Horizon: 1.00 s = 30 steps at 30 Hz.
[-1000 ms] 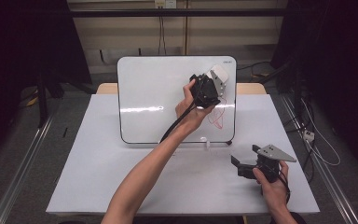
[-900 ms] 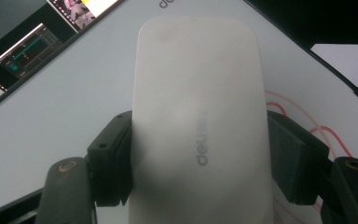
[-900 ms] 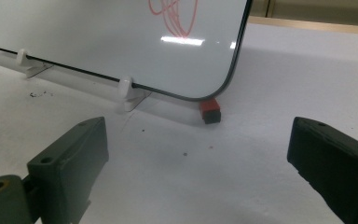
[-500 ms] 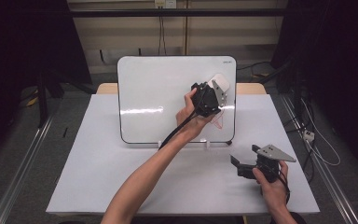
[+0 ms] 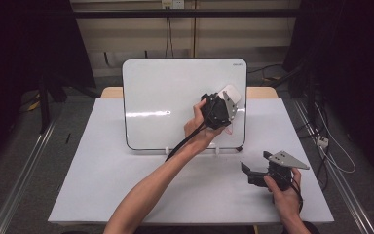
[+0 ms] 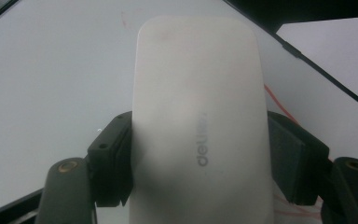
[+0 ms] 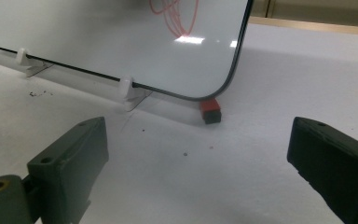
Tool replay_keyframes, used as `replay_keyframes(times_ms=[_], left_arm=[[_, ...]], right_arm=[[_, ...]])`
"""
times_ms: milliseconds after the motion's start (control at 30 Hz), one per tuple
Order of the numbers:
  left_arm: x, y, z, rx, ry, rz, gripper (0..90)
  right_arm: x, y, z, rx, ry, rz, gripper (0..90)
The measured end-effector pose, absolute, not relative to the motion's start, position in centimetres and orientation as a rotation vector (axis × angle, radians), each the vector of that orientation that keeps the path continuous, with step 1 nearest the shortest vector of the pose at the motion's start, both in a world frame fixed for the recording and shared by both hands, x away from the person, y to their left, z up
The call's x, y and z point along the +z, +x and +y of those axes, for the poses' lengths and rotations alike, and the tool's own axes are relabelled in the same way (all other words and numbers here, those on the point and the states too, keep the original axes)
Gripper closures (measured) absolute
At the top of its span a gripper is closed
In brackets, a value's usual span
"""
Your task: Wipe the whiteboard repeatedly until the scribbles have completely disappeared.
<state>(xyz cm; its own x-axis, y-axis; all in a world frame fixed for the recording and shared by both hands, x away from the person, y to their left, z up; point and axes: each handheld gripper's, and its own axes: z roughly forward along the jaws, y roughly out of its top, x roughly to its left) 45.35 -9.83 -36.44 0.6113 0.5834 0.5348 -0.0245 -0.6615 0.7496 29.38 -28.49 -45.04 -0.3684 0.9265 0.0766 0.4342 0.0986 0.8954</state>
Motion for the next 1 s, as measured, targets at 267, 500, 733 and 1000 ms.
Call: replay_keyframes(times_ms=[267,500,733,1000], left_arm=[[-34.8,46.6,-10.1,1.027,2.081,0.465,31.2],[-33.1,47.9,-10.1,1.027,2.064,0.497,31.2],[-31.9,49.0,-10.3,1.037,2.045,0.525,31.2],[-30.8,49.7,-10.3,1.025,2.019,0.551,31.2]], right_arm=[[-45.0,29.3,-28.5,1.232,1.333,1.859,5.0],[-45.0,29.3,-28.6,1.241,1.333,1.858,5.0],[-45.0,29.3,-28.6,1.243,1.331,1.859,5.0],[-45.0,29.3,-28.6,1.249,1.332,1.858,4.9]])
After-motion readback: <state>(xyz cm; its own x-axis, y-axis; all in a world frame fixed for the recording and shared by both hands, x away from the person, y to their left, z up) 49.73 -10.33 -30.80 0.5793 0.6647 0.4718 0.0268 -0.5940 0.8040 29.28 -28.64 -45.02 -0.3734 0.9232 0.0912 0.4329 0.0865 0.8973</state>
